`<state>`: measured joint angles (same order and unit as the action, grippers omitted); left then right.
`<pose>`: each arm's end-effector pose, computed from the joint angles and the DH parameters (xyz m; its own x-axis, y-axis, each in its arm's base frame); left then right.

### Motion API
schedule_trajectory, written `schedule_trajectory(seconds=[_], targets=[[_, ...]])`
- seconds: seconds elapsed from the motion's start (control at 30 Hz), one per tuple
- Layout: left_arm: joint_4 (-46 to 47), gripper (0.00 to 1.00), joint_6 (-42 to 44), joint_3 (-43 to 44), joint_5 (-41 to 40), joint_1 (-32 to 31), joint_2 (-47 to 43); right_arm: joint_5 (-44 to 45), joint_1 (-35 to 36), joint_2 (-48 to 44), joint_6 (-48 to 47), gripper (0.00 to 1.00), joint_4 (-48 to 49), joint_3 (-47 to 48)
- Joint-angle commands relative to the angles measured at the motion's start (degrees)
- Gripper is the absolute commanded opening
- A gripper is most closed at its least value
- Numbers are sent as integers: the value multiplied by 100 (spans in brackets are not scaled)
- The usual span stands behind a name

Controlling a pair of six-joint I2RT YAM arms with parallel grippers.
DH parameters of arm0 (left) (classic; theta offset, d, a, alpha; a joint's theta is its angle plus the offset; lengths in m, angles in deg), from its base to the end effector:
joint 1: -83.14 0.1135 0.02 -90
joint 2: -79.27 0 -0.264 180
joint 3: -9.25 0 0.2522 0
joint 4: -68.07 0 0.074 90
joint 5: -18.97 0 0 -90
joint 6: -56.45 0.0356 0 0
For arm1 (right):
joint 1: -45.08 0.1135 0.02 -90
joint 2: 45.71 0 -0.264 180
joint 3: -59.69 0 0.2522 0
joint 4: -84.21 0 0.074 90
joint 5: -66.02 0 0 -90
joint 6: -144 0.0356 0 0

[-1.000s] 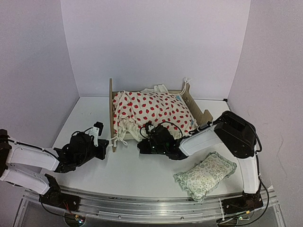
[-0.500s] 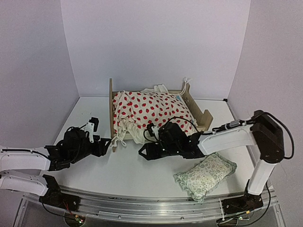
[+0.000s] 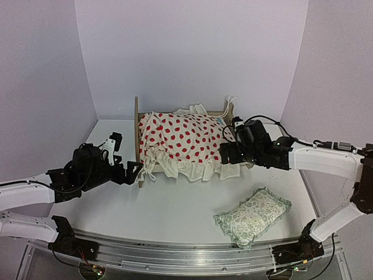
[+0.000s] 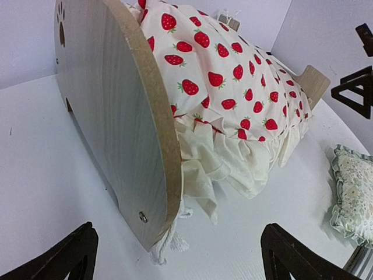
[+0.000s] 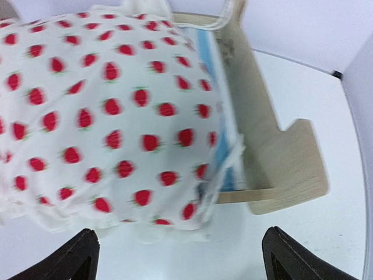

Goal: Set up the pet bed
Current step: Tie the left ropes of the mattress closest to the robot on the bed frame base, then pick up the right corner of the mattress closest to the robot from the bed frame base.

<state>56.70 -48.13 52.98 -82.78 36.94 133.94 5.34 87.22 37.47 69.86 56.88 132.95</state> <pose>0.1545 -0.1506 0.2397 -0.3993 0.0604 -0.9148 0.4915 0.8564 -0.1581 0.2495 0.2022 0.2686 -0.5126 -0.1425 -0.8467 -0.1620 0.9845 -0.0676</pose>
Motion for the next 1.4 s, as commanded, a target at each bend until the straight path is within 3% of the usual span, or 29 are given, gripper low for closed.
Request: schedule_trajectory(seconds=[0.0,0.17,0.37,0.43,0.53,0.6,0.7,0.8,1.0,1.13,1.37], targets=[[171,99,279,548,132,-32,384,-316,-1277,288,-52,98,-424,433],[298,99,445,897,-152,-134,946,-1242,-2185,1272,-70,98,-436,1259],[661,99,638,929,-427,-159,1318,-2132,-2701,1995,115,96,-454,1792],[804,97,713,900,-755,-157,1426,-2529,-2765,2143,250,87,-459,1827],[1084,88,940,810,-1048,-112,1520,-2868,-2768,2119,403,60,-442,1609],[1061,83,1105,852,-1189,-67,1597,-2887,-2758,1977,482,48,-392,1334],[1076,80,1316,918,-1242,107,1764,-3091,-2757,1682,552,37,-331,928],[1064,79,1441,970,-1263,300,1847,-3206,-2628,1355,637,30,-299,551],[1143,73,1675,843,-970,1018,1661,-2999,-1992,664,661,25,-300,-80],[1247,73,1898,880,-783,1488,1665,-2803,-1576,349,766,20,-303,-433],[1445,74,2100,1272,64,2591,2190,-2390,-583,337,1570,20,231,-905]])
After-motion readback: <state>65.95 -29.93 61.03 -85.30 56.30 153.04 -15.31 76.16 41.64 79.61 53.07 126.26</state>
